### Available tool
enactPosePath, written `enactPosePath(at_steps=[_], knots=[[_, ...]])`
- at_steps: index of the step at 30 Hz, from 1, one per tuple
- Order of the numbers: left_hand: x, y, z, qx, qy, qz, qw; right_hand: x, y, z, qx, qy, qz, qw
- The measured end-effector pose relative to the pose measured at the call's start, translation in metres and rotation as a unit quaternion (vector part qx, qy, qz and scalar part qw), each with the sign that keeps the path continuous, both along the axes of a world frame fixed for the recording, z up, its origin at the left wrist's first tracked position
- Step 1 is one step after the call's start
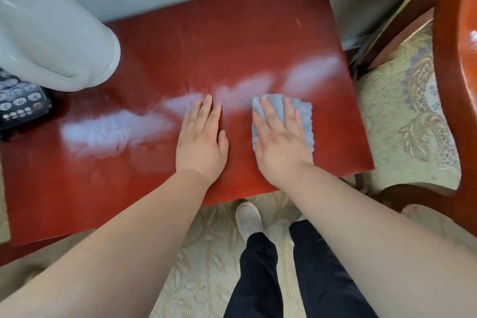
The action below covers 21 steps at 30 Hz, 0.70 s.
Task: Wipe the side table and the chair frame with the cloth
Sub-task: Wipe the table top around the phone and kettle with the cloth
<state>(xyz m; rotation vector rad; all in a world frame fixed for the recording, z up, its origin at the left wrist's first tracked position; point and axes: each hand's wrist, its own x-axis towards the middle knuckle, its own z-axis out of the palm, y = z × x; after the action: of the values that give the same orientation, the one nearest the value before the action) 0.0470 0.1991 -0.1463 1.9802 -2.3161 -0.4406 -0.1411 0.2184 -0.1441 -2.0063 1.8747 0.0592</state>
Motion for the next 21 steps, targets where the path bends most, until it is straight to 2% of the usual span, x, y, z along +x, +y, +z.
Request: enactPosePath(at_steps=[4,7,12,17,18,21], knots=[[0.015,0.034,-0.004,0.000,-0.034,-0.017,0.999,0.035,0.019,-0.004,-0.018,-0.044,0.107,0.993],[0.012,0.031,-0.007,-0.014,-0.035,-0.015,0.999,-0.002,0.018,-0.011,-0.039,-0.014,0.130,0.991],[0.013,0.033,-0.008,-0.014,-0.036,-0.014,0.999,-0.092,0.023,-0.009,-0.003,0.081,-0.056,0.995],[0.013,0.033,-0.009,-0.017,-0.032,-0.007,0.999,-0.064,0.021,-0.007,-0.017,0.062,-0.137,0.989],[0.013,0.033,-0.009,-0.015,-0.033,-0.006,0.999,-0.046,0.025,-0.009,-0.031,0.050,-0.115,0.992],[0.012,0.032,-0.009,-0.016,-0.032,-0.007,0.999,0.023,0.053,-0.017,-0.074,-0.008,0.042,0.996]])
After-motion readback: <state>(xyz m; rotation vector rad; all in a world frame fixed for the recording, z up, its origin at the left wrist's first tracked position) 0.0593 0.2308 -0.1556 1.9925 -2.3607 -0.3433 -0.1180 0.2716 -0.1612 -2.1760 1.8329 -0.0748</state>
